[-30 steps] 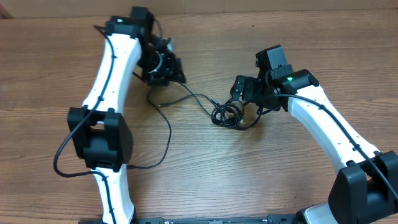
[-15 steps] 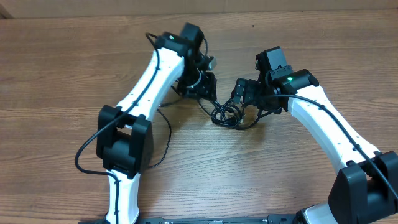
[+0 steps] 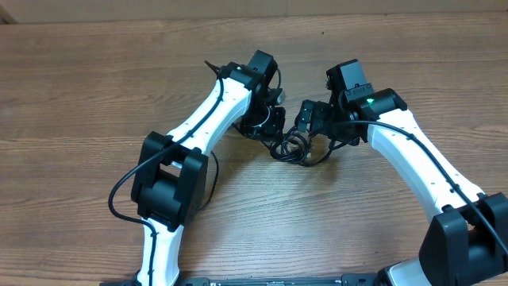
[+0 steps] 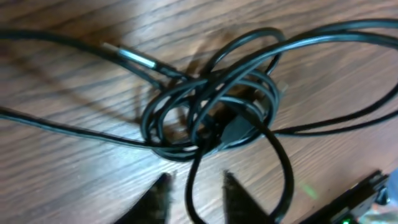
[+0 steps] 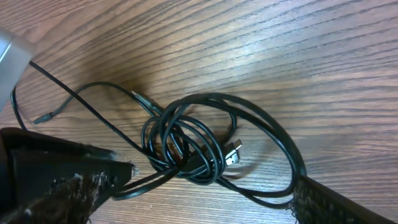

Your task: Untangle cables

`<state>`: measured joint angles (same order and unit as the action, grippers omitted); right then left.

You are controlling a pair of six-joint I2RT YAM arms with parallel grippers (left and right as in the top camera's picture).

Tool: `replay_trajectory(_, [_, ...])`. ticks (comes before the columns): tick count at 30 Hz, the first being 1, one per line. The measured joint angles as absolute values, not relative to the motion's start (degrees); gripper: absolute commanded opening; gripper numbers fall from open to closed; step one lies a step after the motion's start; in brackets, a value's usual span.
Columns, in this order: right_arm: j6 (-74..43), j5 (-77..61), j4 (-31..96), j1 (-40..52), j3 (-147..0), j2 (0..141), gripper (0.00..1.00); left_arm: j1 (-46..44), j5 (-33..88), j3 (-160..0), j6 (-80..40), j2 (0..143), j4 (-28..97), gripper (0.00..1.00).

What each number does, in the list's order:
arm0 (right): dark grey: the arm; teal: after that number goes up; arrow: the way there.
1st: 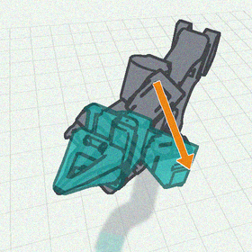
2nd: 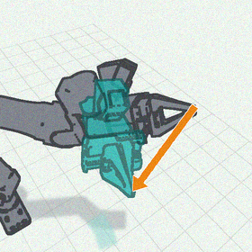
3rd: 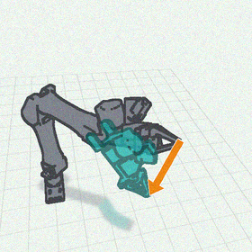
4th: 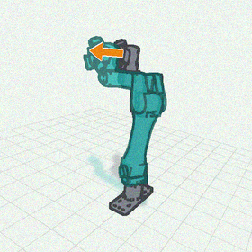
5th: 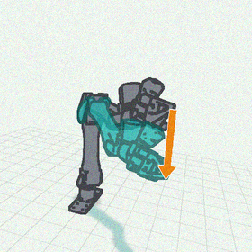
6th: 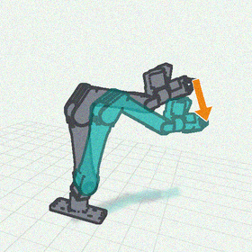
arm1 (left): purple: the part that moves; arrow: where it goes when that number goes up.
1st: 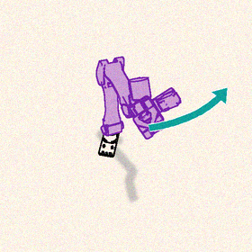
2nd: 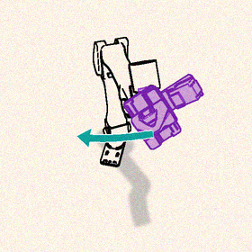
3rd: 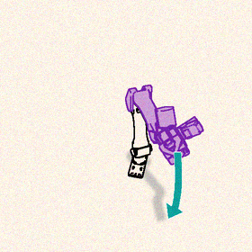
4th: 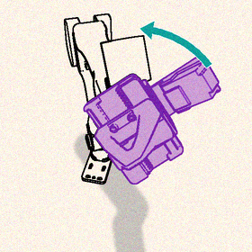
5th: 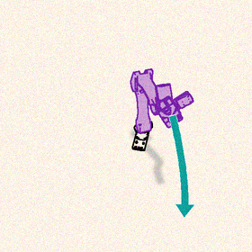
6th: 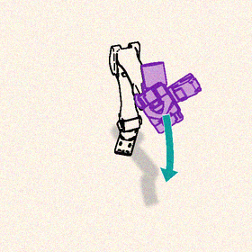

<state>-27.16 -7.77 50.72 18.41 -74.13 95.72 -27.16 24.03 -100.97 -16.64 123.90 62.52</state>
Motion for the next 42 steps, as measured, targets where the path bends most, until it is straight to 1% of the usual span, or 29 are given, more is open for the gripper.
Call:
replay_trajectory(3, [-27.2,-7.9,50.8,18.4,-74.1,95.7,1.0,-26.0,22.7,-100.9,-16.9,123.9,63.0,0.56])
replay_trajectory(4, [-27.1,-7.9,50.7,18.4,-74.1,95.7,1.0,-25.6,22.3,-100.9,-17.0,123.9,63.0,0.63])
replay_trajectory(5, [-27.1,-8.1,50.7,18.4,-74.1,95.7,1.0,-25.2,22.0,-100.9,-16.8,123.9,62.9,0.77])
replay_trajectory(6, [-27.2,-8.1,50.8,18.4,-74.1,95.7,1.0,-24.8,21.8,-100.9,-16.9,123.9,62.8,0.95])
replay_trajectory(7, [-27.2,-8.1,50.8,18.4,-74.1,95.7,1.0,-24.6,21.6,-100.9,-16.8,123.9,62.6,1.0])
replay_trajectory(27, [-27.1,-8.1,50.8,18.4,-74.1,95.7,1.0,-24.0,17.8,-100.9,-17.2,123.9,62.6,0.99])
replay_trajectory(42, [-27.2,-8.1,50.8,18.4,-74.1,95.7,1.0,-24.0,17.1,-100.9,-17.2,123.9,62.6,1.0])
